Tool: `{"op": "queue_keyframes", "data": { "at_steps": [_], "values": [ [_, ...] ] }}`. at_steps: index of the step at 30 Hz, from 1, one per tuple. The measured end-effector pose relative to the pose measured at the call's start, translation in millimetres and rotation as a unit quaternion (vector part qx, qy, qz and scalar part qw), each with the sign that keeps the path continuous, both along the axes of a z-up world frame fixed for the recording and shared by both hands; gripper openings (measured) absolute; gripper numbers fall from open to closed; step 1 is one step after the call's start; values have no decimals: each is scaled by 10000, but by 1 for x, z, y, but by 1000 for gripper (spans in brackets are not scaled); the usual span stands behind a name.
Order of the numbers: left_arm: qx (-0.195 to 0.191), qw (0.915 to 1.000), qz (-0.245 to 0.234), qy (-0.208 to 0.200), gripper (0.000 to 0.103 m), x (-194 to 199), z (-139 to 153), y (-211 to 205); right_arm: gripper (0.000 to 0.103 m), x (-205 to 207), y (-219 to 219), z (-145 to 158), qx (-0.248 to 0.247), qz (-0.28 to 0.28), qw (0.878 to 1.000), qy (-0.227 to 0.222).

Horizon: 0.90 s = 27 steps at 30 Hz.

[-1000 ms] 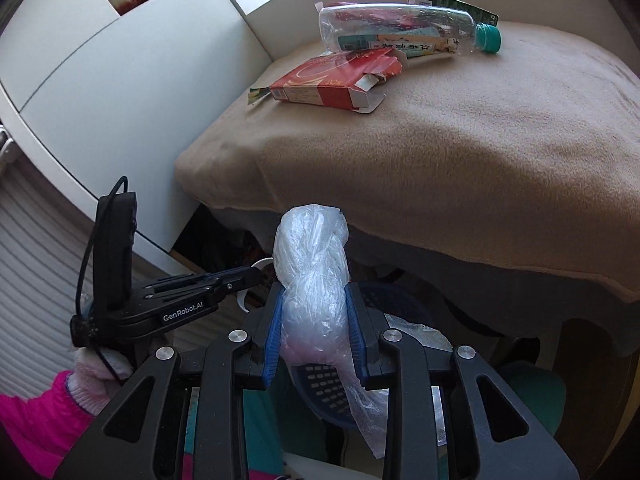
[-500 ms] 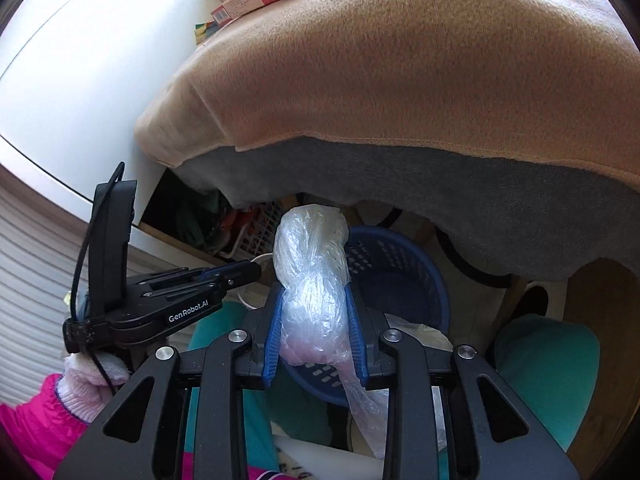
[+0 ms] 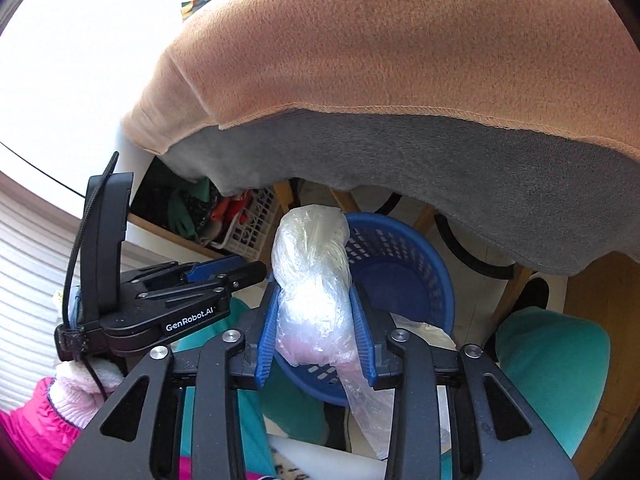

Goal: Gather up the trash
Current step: 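Open both tools to drop the bag and rubber band into the basket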

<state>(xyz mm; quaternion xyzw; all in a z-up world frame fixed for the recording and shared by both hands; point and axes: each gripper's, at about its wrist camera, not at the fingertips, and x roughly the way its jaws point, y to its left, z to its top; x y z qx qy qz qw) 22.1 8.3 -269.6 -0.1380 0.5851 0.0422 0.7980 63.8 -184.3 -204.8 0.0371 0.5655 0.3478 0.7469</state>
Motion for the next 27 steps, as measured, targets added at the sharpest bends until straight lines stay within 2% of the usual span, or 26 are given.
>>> {"op": "queue_keyframes", "data": {
  "at_steps": [4,5,18,23,27],
  "values": [
    [-12,10000,13,-5,34,0,0,3,53,2,-1,-1,18,0,10000,-1],
    [-1,10000,12,-4,34,0,1,3,54,2,-2,0,13,0,10000,-16],
    [32,9998,111,-156,34,-1,14,4,54,3,-10,13,38,-62,9996,-266],
    [63,9992,156,-367,34,2,34,9,54,7,-20,30,110,-105,9987,-493],
    [163,9976,149,-650,34,3,58,15,55,16,-40,54,362,-344,9965,-675]
  ]
}}
